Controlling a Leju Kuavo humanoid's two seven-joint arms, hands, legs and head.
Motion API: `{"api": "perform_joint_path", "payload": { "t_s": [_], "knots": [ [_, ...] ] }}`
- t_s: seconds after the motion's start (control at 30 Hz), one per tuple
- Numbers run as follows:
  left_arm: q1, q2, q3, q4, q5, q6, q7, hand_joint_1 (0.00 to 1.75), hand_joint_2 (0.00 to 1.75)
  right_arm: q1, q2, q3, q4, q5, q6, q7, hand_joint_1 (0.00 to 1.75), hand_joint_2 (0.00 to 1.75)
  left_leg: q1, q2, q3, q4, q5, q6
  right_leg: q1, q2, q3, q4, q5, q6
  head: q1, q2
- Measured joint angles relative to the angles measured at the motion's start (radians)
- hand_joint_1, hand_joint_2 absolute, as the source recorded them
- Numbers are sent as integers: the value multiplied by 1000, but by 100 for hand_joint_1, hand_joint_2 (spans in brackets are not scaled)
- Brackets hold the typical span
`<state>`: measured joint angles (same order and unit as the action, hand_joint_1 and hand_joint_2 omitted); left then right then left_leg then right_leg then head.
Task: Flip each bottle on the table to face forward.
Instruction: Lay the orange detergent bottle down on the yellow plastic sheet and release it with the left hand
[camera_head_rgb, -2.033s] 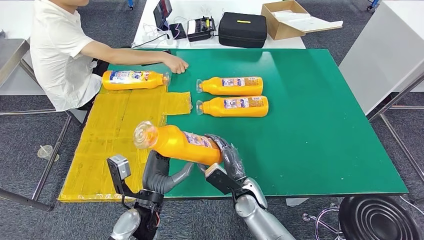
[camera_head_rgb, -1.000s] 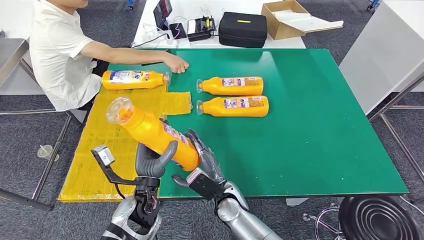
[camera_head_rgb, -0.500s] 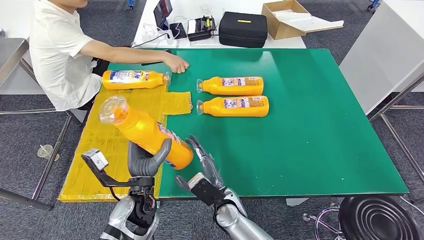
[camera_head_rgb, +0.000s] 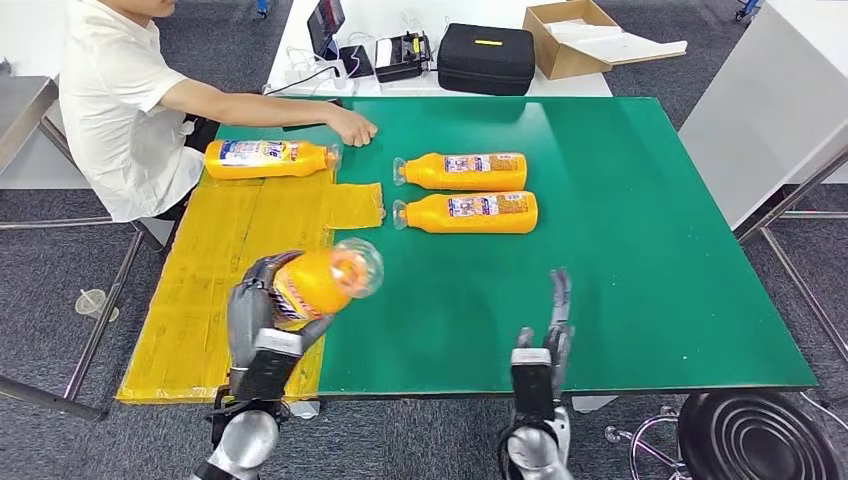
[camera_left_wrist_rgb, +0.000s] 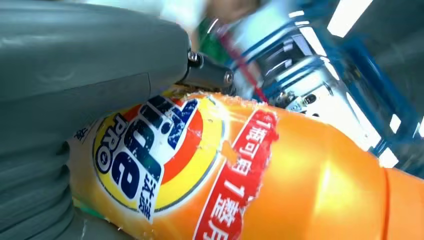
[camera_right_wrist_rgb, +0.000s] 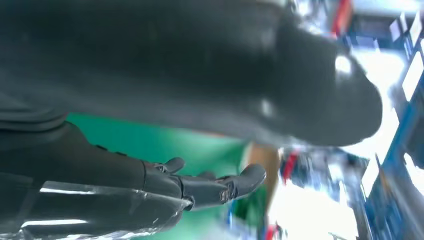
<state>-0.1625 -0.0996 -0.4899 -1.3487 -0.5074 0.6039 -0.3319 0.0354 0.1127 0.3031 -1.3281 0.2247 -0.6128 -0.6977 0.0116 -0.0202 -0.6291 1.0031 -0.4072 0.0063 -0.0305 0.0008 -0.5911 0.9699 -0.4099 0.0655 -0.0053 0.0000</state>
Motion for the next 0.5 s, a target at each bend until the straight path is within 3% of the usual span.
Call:
{"api": "perform_joint_path", "payload": {
  "t_s": [0.1,0.17,0.5],
  "knots": [
    [-44,32,-4,62,-298,-69,148,175,175,18,1,-92,-93,5,-1,0,0,0,0,0,0,0,0,0,0,0,0,0,0,0,0,0],
    [-76,49,-4,113,-384,-140,208,175,175,22,0,-132,-131,-4,-1,0,0,0,0,1,1,0,0,0,0,0,0,0,1,-1,0,0],
    [-235,64,9,382,-433,-359,250,175,175,10,-1,-170,-159,-50,11,0,0,0,0,1,0,0,1,0,0,0,0,0,2,-2,0,0]
  ]
}}
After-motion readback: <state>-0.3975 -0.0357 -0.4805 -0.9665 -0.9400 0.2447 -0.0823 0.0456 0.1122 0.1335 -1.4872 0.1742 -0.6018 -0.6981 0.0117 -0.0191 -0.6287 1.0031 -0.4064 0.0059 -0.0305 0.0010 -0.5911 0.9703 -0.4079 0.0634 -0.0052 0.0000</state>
